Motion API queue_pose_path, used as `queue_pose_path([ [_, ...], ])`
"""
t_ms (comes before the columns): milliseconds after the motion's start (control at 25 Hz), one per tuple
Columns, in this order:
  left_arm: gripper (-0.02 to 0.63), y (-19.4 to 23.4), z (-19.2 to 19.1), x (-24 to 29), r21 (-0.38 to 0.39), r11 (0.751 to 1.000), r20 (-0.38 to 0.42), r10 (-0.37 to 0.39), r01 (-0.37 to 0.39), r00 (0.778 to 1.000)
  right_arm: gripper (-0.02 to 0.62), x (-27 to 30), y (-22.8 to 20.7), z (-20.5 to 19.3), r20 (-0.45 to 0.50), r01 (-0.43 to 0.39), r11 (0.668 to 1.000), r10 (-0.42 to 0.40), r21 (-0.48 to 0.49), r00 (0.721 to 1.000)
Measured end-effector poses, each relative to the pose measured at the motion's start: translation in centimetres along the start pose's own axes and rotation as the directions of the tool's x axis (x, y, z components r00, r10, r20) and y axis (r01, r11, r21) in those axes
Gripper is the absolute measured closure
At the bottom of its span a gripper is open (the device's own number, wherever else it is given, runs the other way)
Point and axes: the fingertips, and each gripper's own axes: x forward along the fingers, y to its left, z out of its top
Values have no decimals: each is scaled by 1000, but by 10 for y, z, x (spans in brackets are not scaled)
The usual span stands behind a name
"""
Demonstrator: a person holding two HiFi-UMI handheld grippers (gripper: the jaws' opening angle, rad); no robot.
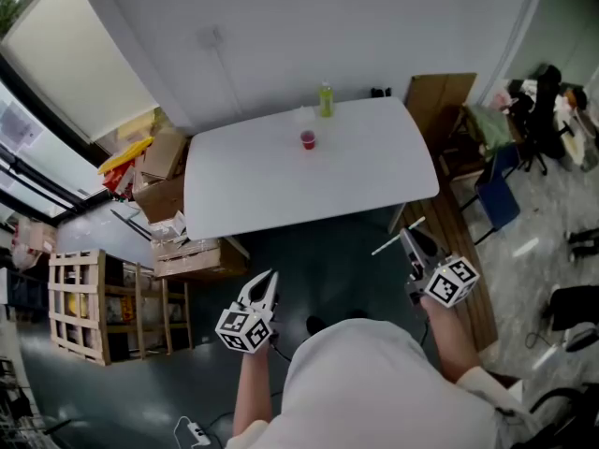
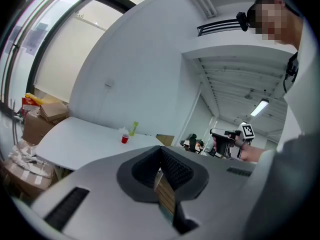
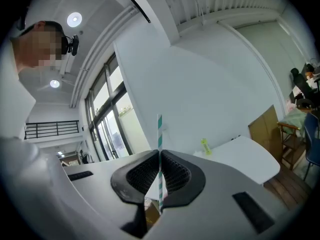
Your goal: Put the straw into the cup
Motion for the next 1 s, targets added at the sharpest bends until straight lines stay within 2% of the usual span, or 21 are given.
queue_pose_path([
  [360, 604, 5, -1, 3, 3, 1000, -21, -21, 21, 1000, 552, 4, 11, -5, -15, -2, 999, 1, -33, 1000],
  [1000, 604, 34, 5, -8, 26, 995, -49, -93, 95, 994, 552, 12, 33, -22, -1, 77, 993, -77, -93, 997],
])
